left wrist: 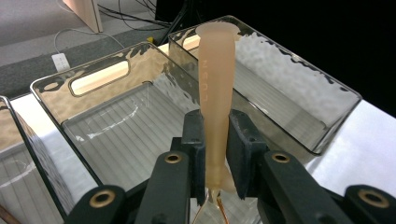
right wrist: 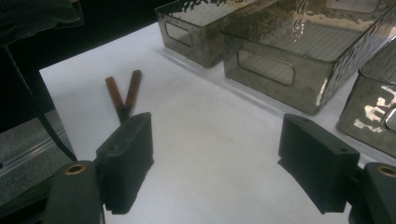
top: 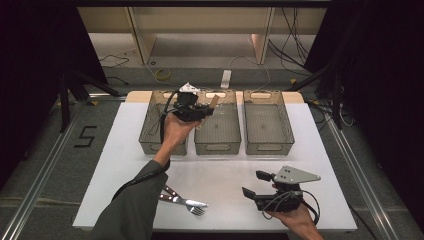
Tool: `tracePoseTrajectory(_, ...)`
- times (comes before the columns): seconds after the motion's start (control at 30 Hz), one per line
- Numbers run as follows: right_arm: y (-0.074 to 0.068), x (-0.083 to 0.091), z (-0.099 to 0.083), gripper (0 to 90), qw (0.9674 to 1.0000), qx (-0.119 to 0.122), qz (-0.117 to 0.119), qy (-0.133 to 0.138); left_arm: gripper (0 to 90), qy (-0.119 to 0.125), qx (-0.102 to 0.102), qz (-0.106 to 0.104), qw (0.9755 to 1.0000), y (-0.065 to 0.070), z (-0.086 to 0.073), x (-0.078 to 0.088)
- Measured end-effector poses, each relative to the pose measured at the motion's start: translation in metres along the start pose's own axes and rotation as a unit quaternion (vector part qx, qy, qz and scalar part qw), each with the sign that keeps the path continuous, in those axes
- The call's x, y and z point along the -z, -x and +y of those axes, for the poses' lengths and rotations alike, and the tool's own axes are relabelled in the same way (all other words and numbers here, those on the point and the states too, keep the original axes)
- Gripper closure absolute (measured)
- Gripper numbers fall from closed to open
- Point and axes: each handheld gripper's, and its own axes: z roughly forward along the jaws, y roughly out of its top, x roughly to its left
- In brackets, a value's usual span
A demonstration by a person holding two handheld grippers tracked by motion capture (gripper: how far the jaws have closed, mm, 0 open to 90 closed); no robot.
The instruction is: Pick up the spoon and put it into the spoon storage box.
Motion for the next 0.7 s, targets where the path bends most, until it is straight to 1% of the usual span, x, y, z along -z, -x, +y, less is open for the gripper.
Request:
tracePoseTrajectory(0.07,0.000,0.000,0.000,26.8,1.0000,0.000,0.000,0.001,77.1,-0.005,-0.003,0.006,1.0000,0.000,0.000,-0.003)
tracePoseTrajectory(0.1,0.000,0.000,0.000,26.8,1.0000,0.000,0.000,0.001,77.0,-0.005,0.000,0.005,1.0000,-0.001,0.001,-0.003)
tracePoseTrajectory(0.2,0.001,0.000,0.000,26.8,1.0000,0.000,0.000,0.000,77.0,0.002,0.016,0.003,0.9999,-0.004,0.001,-0.006)
tracePoseTrajectory(0.37,0.000,0.000,0.000,26.8,1.0000,0.001,0.000,-0.001,76.8,-0.005,0.019,0.005,0.9998,-0.005,0.000,-0.013)
tracePoseTrajectory(0.5,0.000,0.000,0.000,26.8,1.0000,0.000,0.001,0.000,76.8,-0.014,0.018,0.006,0.9997,-0.006,-0.003,-0.018)
tracePoseTrajectory(0.63,0.001,0.000,0.000,26.8,1.0000,0.000,0.001,0.000,76.8,-0.014,0.025,0.007,0.9995,-0.008,-0.006,-0.021)
tracePoseTrajectory(0.7,0.000,0.000,0.000,26.8,1.0000,0.000,0.002,0.000,76.7,-0.014,0.032,0.002,0.9994,-0.008,-0.007,-0.022)
